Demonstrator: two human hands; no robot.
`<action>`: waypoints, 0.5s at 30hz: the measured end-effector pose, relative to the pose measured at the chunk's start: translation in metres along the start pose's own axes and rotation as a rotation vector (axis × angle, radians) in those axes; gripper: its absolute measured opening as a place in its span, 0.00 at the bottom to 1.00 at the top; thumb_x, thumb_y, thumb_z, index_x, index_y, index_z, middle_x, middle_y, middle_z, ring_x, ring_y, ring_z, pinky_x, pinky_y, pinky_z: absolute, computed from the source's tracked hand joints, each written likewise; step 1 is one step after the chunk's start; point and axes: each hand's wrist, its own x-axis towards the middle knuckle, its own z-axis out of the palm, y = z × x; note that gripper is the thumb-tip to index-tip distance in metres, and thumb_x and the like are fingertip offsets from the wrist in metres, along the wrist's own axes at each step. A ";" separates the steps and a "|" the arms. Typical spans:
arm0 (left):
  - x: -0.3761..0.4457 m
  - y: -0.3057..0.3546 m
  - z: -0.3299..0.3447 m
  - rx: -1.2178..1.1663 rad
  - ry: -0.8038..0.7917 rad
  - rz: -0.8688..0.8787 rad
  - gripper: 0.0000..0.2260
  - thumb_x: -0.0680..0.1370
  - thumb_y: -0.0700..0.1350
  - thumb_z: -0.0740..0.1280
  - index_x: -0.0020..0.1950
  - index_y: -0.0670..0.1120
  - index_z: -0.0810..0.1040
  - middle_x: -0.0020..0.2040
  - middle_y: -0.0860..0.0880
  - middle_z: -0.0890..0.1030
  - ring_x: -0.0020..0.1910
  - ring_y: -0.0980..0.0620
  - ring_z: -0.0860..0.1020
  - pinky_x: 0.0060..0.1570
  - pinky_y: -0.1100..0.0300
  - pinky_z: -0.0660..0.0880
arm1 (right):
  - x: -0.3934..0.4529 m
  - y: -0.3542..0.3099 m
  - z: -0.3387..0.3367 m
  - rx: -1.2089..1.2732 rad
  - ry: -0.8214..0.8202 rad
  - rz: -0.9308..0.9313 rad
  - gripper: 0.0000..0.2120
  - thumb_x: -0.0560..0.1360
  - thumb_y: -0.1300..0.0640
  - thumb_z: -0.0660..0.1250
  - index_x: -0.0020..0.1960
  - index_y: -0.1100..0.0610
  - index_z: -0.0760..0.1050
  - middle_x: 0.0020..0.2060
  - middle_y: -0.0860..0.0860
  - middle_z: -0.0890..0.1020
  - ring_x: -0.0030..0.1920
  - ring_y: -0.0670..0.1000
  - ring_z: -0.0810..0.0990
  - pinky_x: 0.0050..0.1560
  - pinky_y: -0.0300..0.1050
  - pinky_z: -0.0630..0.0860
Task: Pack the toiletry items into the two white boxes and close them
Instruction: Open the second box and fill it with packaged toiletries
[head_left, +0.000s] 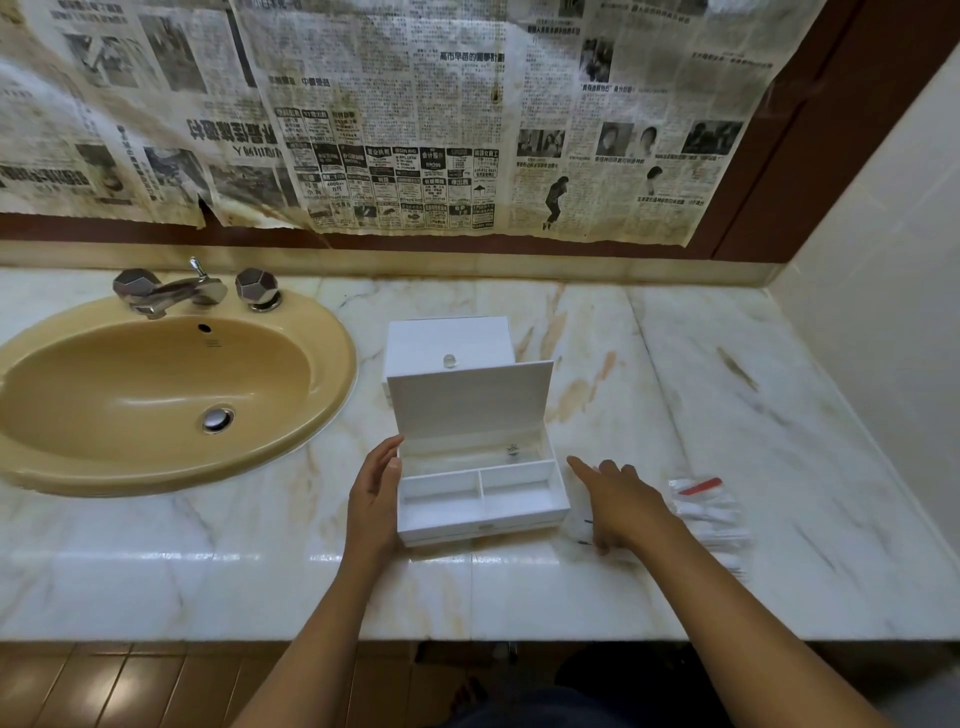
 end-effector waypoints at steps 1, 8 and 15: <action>0.000 0.000 0.000 0.002 -0.001 0.000 0.11 0.83 0.45 0.59 0.62 0.57 0.75 0.57 0.64 0.77 0.55 0.70 0.75 0.48 0.76 0.71 | 0.002 0.000 0.001 0.016 0.048 -0.004 0.49 0.69 0.60 0.72 0.78 0.46 0.43 0.70 0.53 0.63 0.68 0.56 0.63 0.58 0.48 0.72; 0.000 -0.002 0.000 -0.001 0.001 -0.004 0.12 0.83 0.46 0.59 0.63 0.56 0.75 0.57 0.63 0.77 0.56 0.67 0.75 0.51 0.71 0.71 | 0.009 0.003 0.000 0.140 0.112 0.004 0.47 0.69 0.57 0.72 0.78 0.46 0.46 0.69 0.52 0.65 0.68 0.54 0.63 0.57 0.46 0.71; 0.001 -0.003 0.001 -0.010 0.019 -0.005 0.12 0.83 0.45 0.59 0.65 0.52 0.75 0.59 0.58 0.78 0.58 0.60 0.76 0.51 0.69 0.72 | 0.003 0.012 -0.030 0.332 -0.075 0.000 0.43 0.69 0.45 0.74 0.77 0.52 0.56 0.75 0.50 0.61 0.73 0.53 0.62 0.69 0.46 0.63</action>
